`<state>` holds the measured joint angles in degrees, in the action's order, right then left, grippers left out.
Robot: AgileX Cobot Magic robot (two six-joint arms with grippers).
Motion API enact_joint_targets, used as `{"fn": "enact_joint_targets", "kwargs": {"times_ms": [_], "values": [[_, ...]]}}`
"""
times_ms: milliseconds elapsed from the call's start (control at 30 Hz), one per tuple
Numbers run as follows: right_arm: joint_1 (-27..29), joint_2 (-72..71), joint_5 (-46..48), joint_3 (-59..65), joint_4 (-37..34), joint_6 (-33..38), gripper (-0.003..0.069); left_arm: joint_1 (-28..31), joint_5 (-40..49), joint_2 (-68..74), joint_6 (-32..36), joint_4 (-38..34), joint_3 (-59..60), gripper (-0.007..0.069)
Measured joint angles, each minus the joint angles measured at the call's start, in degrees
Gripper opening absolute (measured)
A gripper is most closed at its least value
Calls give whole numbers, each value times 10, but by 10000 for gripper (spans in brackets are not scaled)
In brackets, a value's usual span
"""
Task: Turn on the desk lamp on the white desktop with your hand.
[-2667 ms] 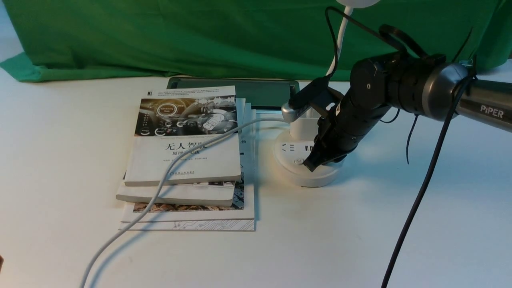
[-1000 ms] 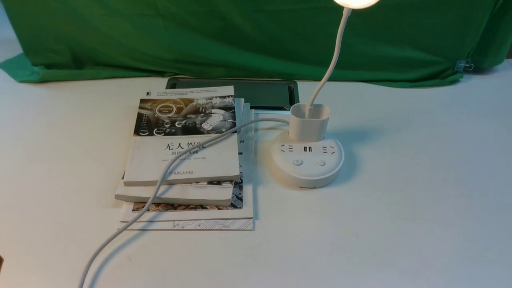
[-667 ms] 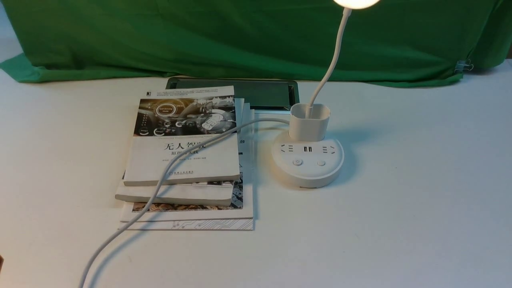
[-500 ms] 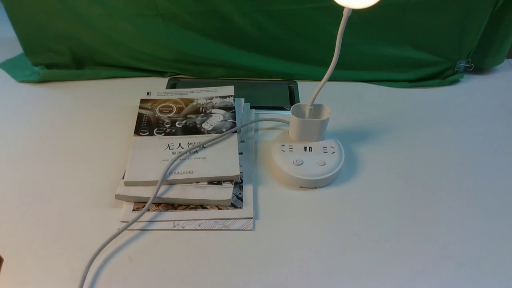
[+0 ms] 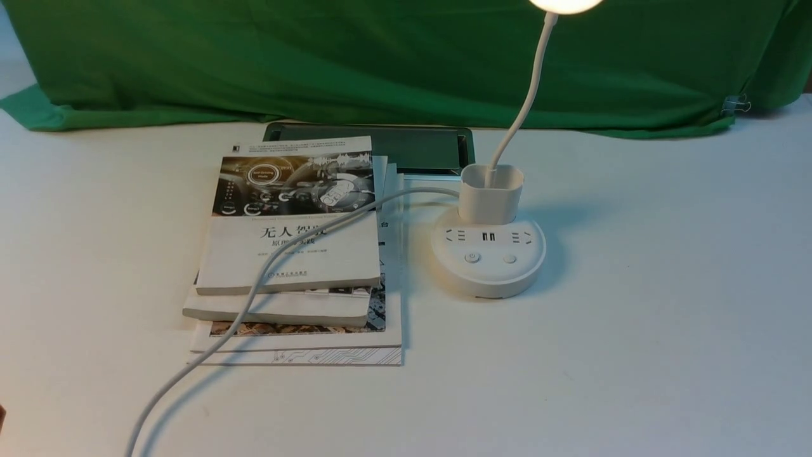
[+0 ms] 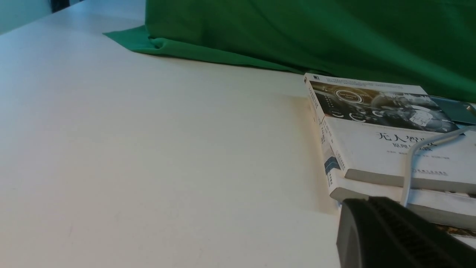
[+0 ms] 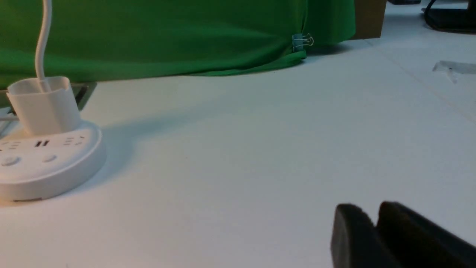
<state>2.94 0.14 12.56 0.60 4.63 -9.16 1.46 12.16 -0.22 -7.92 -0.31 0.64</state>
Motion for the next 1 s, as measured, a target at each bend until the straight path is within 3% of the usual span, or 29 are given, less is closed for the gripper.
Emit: {"fn": "enact_joint_targets", "kwargs": {"times_ms": [1000], "values": [[0,0,2,0,0,-1,218,0,0,0,0,3,0,21]]}}
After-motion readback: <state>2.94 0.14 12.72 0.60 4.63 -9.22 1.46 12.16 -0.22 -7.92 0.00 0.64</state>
